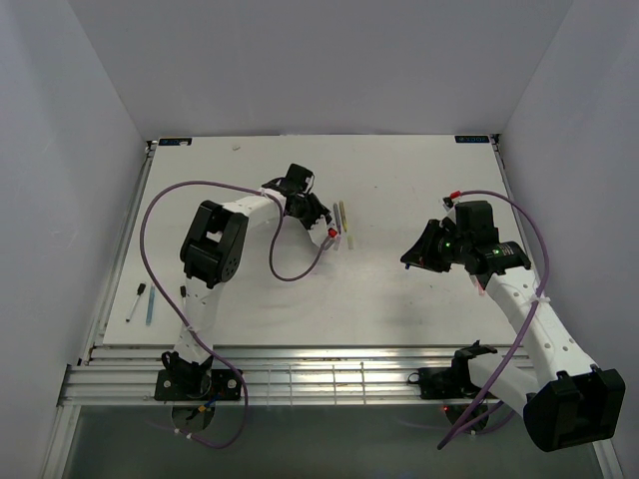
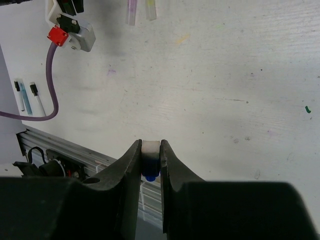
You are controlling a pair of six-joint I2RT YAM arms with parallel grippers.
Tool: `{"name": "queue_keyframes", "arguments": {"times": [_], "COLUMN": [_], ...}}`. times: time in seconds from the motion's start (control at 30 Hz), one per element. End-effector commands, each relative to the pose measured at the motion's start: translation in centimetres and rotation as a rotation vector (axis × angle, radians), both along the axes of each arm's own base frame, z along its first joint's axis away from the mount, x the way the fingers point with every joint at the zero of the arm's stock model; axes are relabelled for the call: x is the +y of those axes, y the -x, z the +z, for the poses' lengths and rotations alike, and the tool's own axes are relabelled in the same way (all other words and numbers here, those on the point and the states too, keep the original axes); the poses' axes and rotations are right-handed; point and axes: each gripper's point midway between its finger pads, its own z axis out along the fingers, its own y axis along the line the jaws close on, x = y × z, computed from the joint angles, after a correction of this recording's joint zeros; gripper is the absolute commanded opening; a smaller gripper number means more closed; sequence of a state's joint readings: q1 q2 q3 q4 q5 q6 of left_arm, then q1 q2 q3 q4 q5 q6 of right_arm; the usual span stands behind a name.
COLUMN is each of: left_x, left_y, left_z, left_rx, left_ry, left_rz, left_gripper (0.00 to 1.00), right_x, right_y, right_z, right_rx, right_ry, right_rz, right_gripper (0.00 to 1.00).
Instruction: Open the pen caps
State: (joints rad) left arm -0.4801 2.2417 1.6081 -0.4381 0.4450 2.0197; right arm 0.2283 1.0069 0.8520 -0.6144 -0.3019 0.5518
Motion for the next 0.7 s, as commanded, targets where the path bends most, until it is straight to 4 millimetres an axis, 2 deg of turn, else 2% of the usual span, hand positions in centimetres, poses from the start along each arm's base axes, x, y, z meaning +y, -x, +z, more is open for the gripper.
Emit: {"name": "queue_keyframes", "arguments": {"times": [0.0,0.6,0.67], "left_x": [3.2,2.8,2.8], "left_y": [4.1,5.6,5.7], "left_z": [-5.1,-4.9,-4.9], "left_rx": [0.064,0.087,0.090], "left_ry": [-0.174,-0.157,-0.153], "left_rz": [-0.202,-0.205,-0.206], "left_gripper": [0.09,0.19,0.24], "right_x": [0.2,0.1,0.1], "right_y": [-0.4,0.1,0.1], "right_z": [0.0,-0.4,-0.6], "right_rx": [-0.022,-0.015,-0.011], "right_ry": [-0.024,-0.036,-0.037], "right_rz": [-0.004,-0.007,-0.009], "right_gripper": [0.08,0.08,0.08]}}
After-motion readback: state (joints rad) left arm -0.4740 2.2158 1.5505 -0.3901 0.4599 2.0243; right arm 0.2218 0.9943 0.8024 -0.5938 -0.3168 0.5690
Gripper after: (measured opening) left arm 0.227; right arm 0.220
